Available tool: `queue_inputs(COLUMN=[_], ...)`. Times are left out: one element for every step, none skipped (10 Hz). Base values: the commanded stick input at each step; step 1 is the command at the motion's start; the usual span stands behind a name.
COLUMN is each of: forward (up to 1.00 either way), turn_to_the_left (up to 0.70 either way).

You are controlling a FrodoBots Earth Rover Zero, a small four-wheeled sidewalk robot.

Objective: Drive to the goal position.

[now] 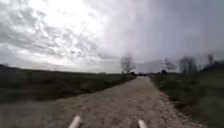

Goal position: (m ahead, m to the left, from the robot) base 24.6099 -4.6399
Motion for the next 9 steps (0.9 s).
queue_inputs(forward=[0.50,0.50,0.50,0.50,0.50,0.50,0.50,0.50,0.50], turn_to_the_left=[0.00,0.00,0.00,0.00,0.00,-0.41,-0.50,-0.50,-0.48])
